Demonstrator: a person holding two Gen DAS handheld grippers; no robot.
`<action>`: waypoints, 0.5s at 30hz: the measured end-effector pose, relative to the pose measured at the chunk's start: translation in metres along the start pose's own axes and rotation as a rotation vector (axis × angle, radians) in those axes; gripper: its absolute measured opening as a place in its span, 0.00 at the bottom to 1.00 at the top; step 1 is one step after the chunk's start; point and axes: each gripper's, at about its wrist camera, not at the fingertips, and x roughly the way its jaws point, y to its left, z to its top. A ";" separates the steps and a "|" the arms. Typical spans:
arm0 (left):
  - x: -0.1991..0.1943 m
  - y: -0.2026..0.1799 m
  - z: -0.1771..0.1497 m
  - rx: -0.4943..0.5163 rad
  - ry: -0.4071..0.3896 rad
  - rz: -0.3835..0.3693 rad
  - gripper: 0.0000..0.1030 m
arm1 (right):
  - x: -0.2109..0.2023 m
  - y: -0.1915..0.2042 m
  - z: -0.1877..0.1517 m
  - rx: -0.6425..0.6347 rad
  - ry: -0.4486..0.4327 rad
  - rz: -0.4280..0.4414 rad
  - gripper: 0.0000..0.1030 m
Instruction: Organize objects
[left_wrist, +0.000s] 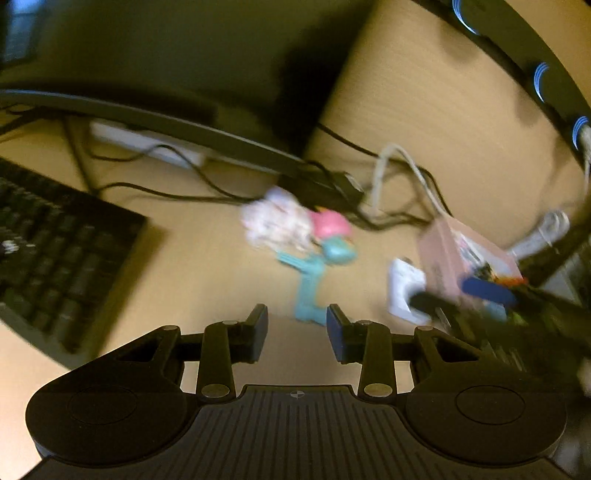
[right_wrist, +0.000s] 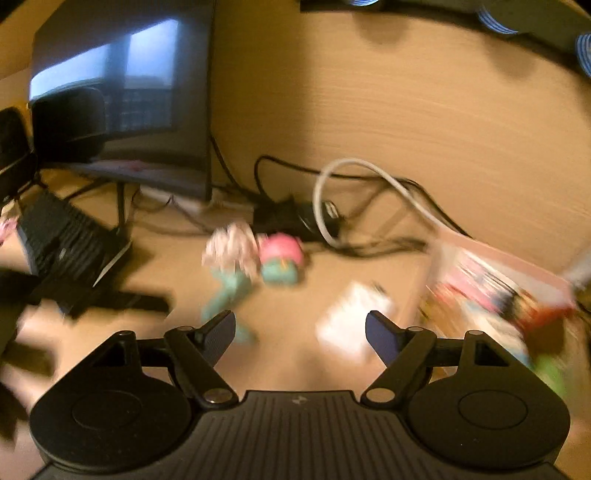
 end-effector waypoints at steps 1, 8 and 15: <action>0.000 0.006 0.002 -0.020 -0.009 -0.002 0.37 | 0.016 0.000 0.010 0.014 0.012 0.000 0.76; -0.019 0.034 -0.012 -0.076 0.009 -0.045 0.37 | 0.118 -0.002 0.048 0.108 0.139 -0.015 0.75; -0.022 0.033 -0.029 -0.005 0.063 -0.066 0.37 | 0.127 0.007 0.036 0.104 0.222 0.055 0.43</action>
